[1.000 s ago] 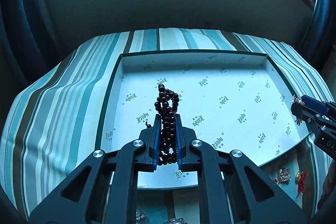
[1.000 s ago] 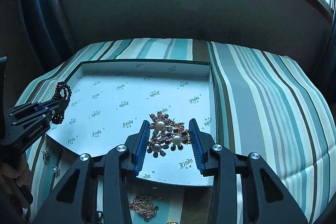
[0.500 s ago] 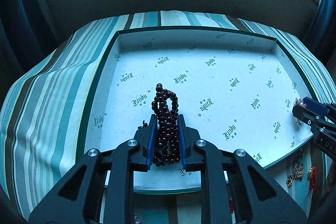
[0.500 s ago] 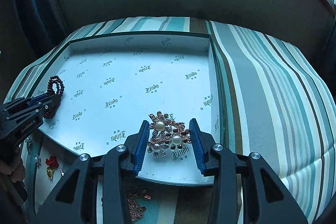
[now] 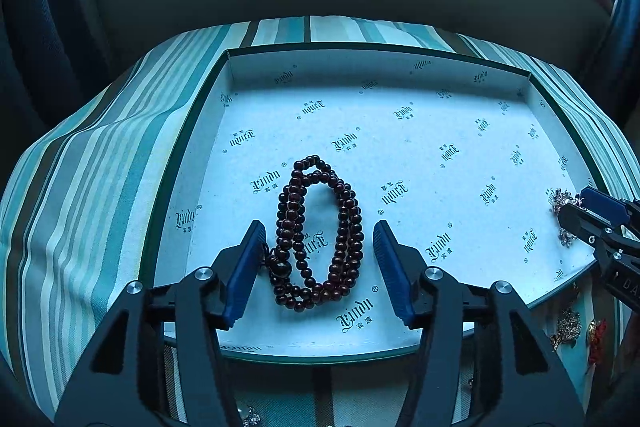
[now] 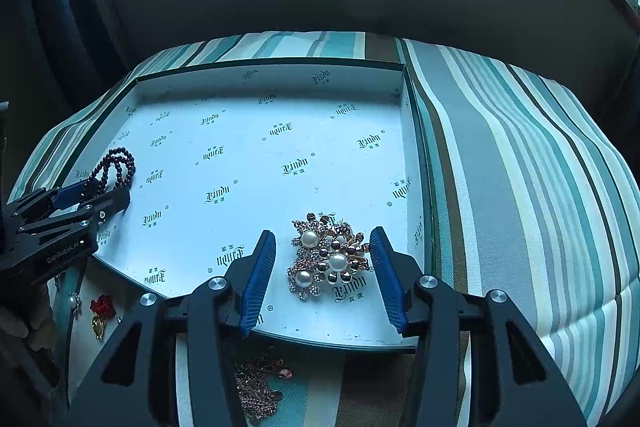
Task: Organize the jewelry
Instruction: 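Raise both open tools out of the tray back over the jewelry, then grasp the white jade bangle with the left tool while the right tool grasps the black gourd pendant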
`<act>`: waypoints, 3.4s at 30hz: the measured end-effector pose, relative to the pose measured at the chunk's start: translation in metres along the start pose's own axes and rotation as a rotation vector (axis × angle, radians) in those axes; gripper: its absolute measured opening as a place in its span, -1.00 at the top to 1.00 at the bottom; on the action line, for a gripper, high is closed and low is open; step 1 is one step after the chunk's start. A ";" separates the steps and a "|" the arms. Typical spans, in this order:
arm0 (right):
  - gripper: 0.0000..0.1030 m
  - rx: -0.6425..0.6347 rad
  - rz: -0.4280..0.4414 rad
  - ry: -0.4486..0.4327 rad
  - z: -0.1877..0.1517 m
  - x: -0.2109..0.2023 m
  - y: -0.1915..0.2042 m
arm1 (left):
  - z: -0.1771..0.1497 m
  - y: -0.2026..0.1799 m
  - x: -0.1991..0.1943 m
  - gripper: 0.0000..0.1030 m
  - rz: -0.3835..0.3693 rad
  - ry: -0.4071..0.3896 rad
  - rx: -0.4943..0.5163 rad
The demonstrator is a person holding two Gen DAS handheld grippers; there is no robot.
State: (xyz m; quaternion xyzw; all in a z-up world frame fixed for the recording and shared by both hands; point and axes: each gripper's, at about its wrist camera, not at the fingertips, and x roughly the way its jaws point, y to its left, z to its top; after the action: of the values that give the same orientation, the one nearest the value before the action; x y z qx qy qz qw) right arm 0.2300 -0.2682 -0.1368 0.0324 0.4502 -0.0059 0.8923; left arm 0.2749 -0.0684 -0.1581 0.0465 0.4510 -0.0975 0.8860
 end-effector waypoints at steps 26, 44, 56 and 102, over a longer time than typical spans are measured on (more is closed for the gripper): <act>0.04 -0.036 0.068 -0.001 -0.045 -0.070 0.035 | -0.037 -0.001 -0.087 -0.34 -0.013 -0.044 -0.018; 0.04 -0.050 0.111 0.088 -0.117 -0.098 0.059 | -0.116 -0.004 -0.129 -0.34 -0.015 0.022 -0.006; 0.06 -0.062 0.108 0.115 -0.133 -0.099 0.067 | -0.140 0.003 -0.138 -0.34 -0.012 0.047 -0.022; 0.66 -0.116 0.012 0.122 -0.128 -0.093 0.056 | -0.140 -0.007 -0.137 -0.34 -0.041 0.050 -0.014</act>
State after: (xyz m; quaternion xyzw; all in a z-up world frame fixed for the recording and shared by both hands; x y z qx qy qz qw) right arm 0.0739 -0.2064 -0.1353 -0.0162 0.5033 0.0274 0.8635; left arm 0.0840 -0.0337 -0.1305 0.0334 0.4746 -0.1113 0.8725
